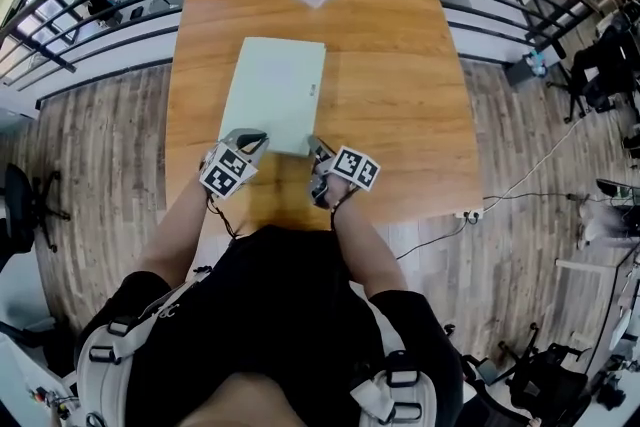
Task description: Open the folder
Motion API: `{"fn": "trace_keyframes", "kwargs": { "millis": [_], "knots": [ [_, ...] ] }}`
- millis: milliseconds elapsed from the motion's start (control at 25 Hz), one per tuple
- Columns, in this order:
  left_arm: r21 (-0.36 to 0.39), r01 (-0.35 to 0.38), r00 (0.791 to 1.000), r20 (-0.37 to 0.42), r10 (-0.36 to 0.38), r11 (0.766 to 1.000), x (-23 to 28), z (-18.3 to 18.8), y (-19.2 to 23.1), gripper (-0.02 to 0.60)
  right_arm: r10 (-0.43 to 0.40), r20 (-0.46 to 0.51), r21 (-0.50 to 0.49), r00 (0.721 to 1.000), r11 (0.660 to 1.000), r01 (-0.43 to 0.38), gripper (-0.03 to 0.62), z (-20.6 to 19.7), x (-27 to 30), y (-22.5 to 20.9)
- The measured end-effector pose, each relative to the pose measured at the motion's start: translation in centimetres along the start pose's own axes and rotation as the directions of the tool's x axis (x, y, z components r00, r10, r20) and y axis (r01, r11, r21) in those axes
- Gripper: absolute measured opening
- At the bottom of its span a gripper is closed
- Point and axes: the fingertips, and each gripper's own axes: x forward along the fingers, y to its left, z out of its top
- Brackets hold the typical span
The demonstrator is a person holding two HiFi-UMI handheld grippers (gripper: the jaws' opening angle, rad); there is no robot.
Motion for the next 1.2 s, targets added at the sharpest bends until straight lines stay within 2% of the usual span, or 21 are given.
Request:
{"fn": "trace_keyframes", "kwargs": {
  "millis": [200,320,440,560,640,760,800,960,1200],
  "knots": [
    [-0.104,-0.046,0.993,0.107,0.058,0.994,-2.2,1.6,1.9,0.02,-0.045,-0.003,-0.069,0.999,0.997,0.045,0.074,0.4,0.1,0.1],
    [-0.196,-0.05,0.98,0.178,0.085,0.979,-3.9,2.3,3.0,0.019,-0.056,0.001,-0.071,0.998,0.996,0.056,0.074,0.5,-0.2,-0.1],
    [-0.306,-0.054,0.958,0.253,0.136,0.951,-6.3,2.4,4.8,0.017,-0.065,0.008,-0.069,0.998,0.996,0.065,0.074,0.4,-0.2,-0.1],
    [-0.408,-0.073,0.928,0.306,0.212,0.91,-8.9,1.6,6.9,0.015,-0.079,0.011,-0.086,0.997,0.993,0.08,0.072,0.2,-0.1,0.0],
    [-0.493,-0.062,0.907,0.336,0.256,0.868,-10.5,0.8,8.2,0.013,-0.092,0.012,-0.098,0.996,0.991,0.093,0.071,0.0,-0.2,0.0],
    [-0.633,0.001,0.871,0.381,0.311,0.774,-12.8,-0.6,10.5,0.014,-0.109,0.016,-0.11,0.994,0.988,0.11,0.069,-0.1,-0.3,0.0],
    [-0.659,0.003,0.862,0.383,0.332,0.752,-13.4,-1.1,11.2,0.013,-0.114,0.017,-0.114,0.993,0.987,0.115,0.069,-0.1,-0.3,0.1],
    [-0.722,-0.042,0.837,0.352,0.419,0.69,-14.8,-3.5,13.6,0.008,-0.14,0.024,-0.131,0.99,0.981,0.142,0.067,0.0,-0.5,0.1],
    [-0.838,-0.113,0.793,0.248,0.556,0.534,-16.6,-8.6,17.4,0.005,-0.166,0.04,-0.147,0.985,0.974,0.17,0.066,-0.2,-0.4,0.2]
  ]
}}
